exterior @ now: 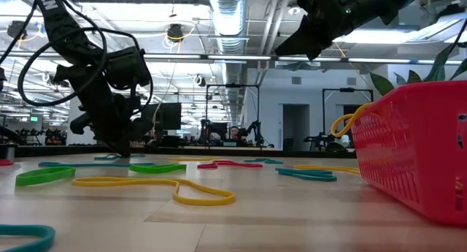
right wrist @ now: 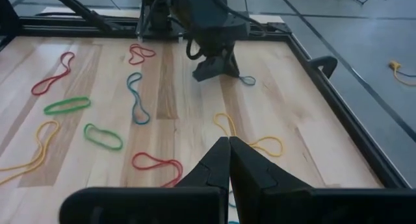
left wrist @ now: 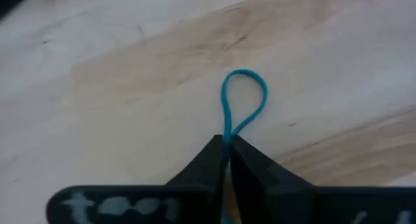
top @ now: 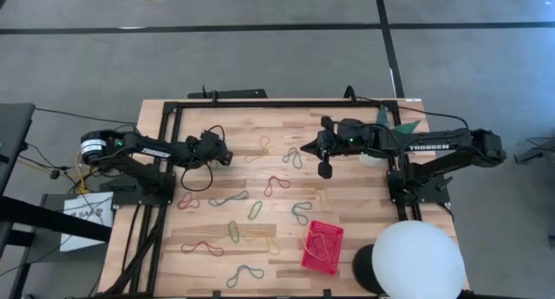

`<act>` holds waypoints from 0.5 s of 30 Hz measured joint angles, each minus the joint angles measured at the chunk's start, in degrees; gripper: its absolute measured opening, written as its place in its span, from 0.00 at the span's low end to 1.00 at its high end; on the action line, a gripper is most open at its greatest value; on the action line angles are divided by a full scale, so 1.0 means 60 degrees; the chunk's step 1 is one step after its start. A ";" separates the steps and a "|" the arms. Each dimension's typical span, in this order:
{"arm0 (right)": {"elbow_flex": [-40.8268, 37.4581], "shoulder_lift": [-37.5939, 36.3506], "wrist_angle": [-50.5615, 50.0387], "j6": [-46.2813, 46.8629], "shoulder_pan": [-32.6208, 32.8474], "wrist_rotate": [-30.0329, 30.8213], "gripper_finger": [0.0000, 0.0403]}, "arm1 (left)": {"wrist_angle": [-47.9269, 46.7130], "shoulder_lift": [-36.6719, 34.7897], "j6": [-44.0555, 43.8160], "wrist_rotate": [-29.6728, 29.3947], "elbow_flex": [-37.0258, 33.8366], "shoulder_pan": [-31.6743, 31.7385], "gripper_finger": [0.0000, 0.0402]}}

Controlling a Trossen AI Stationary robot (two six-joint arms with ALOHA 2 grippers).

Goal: Pick and place items into bin
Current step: Put the blue rubber band into the red bin

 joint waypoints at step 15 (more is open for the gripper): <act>0.0007 0.0000 0.0012 0.0712 0.0007 -0.0004 0.00 | 0.0740 -0.1107 0.0929 0.0444 0.3384 -0.4004 0.00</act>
